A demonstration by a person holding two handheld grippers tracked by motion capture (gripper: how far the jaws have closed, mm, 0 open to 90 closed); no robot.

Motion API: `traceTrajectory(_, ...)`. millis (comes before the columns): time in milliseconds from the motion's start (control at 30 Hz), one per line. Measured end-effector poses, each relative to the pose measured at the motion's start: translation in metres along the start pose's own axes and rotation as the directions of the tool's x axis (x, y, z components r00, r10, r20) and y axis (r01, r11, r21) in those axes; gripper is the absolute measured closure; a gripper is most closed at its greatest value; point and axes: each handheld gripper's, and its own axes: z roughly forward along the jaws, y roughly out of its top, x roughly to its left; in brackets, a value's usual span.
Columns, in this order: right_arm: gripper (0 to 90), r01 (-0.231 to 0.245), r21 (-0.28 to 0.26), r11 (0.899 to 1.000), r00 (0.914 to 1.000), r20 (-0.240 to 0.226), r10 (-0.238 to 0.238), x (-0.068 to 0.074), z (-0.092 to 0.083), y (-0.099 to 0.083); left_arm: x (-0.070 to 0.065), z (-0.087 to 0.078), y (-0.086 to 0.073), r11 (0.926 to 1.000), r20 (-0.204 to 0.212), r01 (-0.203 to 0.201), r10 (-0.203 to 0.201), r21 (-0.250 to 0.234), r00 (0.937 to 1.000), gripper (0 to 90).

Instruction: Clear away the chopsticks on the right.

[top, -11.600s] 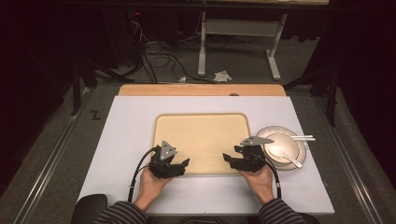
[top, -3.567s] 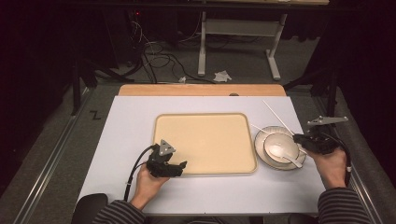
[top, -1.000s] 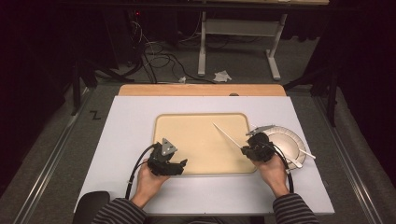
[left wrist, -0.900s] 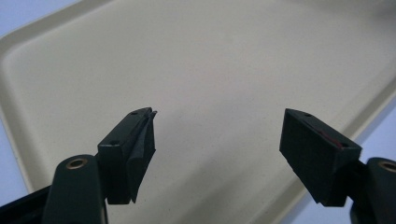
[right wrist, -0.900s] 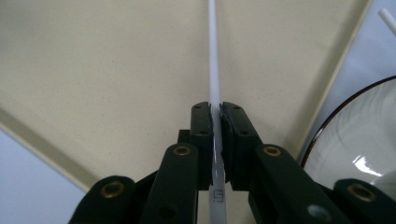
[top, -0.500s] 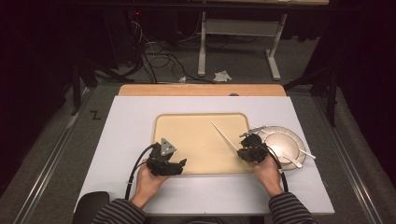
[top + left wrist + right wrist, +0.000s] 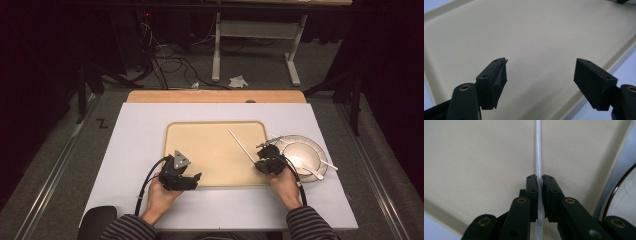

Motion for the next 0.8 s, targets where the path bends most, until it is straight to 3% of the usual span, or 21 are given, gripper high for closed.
traceTrajectory(467,84.4,-0.018,0.034,0.999,0.9996,0.022,0.017,-0.001,0.007,-0.002,-0.004,0.000,-0.006,0.9998,0.011,0.009,-0.009,0.016,0.9999,26.1)
traceTrajectory(800,62.0,-0.097,0.000,0.995,0.9899,0.104,0.097,-0.009,0.011,0.001,-0.004,0.000,-0.006,0.9998,0.017,0.013,-0.013,0.017,0.9998,26.0)
